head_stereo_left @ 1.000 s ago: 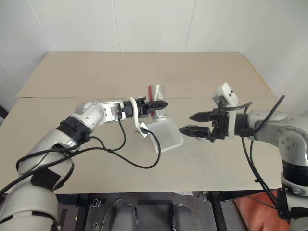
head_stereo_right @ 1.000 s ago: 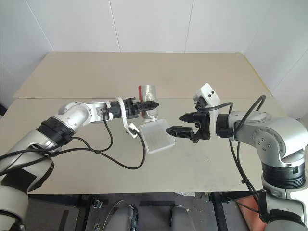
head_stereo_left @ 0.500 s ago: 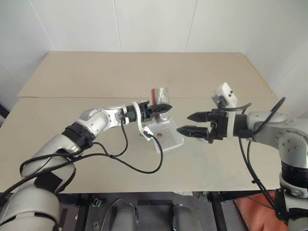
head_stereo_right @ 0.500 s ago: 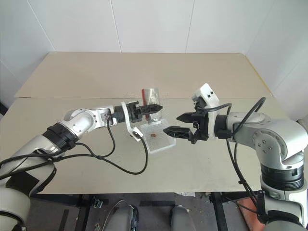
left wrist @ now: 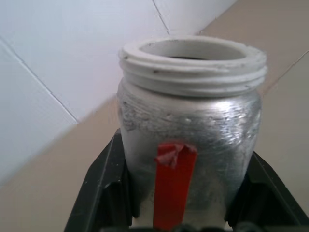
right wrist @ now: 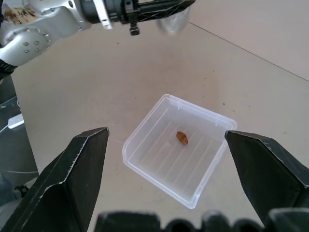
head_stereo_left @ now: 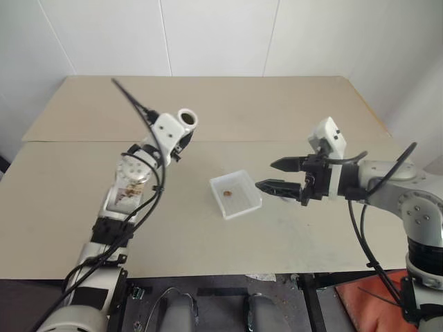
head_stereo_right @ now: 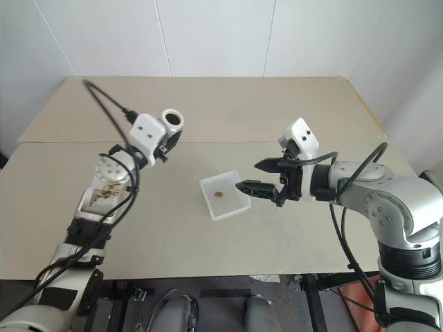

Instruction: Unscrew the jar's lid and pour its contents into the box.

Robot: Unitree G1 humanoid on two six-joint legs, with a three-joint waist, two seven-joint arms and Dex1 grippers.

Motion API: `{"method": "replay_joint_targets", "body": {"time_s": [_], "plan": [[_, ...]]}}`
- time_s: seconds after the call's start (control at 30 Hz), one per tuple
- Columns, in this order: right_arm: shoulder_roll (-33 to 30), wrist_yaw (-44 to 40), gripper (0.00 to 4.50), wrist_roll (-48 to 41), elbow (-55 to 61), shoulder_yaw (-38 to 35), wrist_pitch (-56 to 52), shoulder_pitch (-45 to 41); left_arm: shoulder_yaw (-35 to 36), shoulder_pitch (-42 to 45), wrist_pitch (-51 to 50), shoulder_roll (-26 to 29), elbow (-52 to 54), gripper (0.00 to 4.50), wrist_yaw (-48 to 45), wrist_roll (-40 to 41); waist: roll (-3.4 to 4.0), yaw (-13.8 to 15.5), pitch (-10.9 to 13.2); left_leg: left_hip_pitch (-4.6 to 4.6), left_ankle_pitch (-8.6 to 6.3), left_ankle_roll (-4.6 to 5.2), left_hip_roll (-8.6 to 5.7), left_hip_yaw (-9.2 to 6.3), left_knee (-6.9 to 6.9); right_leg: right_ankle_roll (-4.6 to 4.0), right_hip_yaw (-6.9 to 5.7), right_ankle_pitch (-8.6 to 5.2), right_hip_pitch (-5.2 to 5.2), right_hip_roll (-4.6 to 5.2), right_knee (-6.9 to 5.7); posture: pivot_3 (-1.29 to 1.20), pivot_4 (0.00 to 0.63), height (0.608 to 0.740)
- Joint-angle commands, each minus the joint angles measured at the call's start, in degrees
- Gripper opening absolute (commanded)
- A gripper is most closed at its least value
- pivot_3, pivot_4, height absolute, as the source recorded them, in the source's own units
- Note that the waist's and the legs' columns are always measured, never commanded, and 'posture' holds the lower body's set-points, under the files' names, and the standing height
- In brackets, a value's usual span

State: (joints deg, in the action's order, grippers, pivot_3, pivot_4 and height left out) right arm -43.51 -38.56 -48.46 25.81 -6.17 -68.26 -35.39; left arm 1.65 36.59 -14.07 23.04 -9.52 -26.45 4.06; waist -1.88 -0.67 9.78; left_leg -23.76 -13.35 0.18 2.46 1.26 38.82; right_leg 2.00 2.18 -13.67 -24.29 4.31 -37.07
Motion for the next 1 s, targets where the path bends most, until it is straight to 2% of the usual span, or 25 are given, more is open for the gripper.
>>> {"method": "replay_joint_targets", "body": {"time_s": [0.03, 0.27, 0.57, 0.77, 0.83, 1.0], "plan": [[-0.05, -0.13, 4.47, -0.51, 1.01, -1.03, 1.88, -1.44, 3.92, -1.94, -3.86, -1.28, 3.50, 1.92, -1.64, 6.56, 0.00, -0.02, 0.00, 0.00, 0.00, 0.00, -0.01, -0.02, 0.00, 0.00, 0.00, 0.00, 0.01, 0.00, 0.01, 0.00, 0.150, 0.740], [0.22, 0.47, 4.47, -1.63, 1.96, -1.62, 1.21, -1.20, 5.73, -5.50, -0.45, -4.21, -0.18, 1.92, -1.66, 9.24, 0.00, 0.06, 0.00, 0.00, 0.00, 0.00, -0.04, -0.04, -0.01, 0.00, -0.01, 0.00, 0.02, 0.01, 0.06, 0.00, 0.150, 0.740], [0.08, 1.60, 4.47, -3.07, 3.53, -1.56, 0.47, -0.11, 5.67, -8.60, 2.69, -4.93, -4.91, 1.92, -2.94, 9.68, 0.00, -0.02, -0.01, 0.04, 0.00, 0.00, -0.04, -0.06, -0.01, -0.01, -0.01, 0.00, 0.06, 0.01, 0.06, 0.00, 0.150, 0.740], [0.30, 2.37, 4.50, -3.94, 4.41, -1.13, 0.45, 0.59, 5.20, -13.29, 3.17, -2.32, 0.04, 3.93, -6.78, 10.54, 0.00, -0.20, -0.02, 0.07, -0.01, 0.01, -0.03, -0.05, -0.05, -0.01, 0.00, 0.00, 0.05, 0.00, 0.07, 0.00, 0.150, 0.740], [0.36, 2.53, 4.50, -3.83, 4.74, -0.88, 0.67, 1.19, 6.42, -16.46, 1.26, 0.30, 4.43, 4.48, -8.80, 11.94, 0.00, -0.19, -0.02, 0.04, -0.01, 0.01, -0.02, -0.05, -0.05, -0.01, 0.00, 0.00, 0.03, 0.00, 0.07, 0.00, 0.150, 0.740], [0.09, 2.35, 4.50, -2.85, 5.23, -0.39, 1.69, 3.00, 12.36, -26.02, -7.12, 10.28, 16.96, 4.48, -15.46, 19.21, 0.00, -0.38, -0.02, 0.06, -0.01, 0.00, 0.02, -0.03, -0.07, -0.01, 0.02, 0.00, 0.02, 0.00, 0.07, 0.00, 0.150, 0.740]]}}
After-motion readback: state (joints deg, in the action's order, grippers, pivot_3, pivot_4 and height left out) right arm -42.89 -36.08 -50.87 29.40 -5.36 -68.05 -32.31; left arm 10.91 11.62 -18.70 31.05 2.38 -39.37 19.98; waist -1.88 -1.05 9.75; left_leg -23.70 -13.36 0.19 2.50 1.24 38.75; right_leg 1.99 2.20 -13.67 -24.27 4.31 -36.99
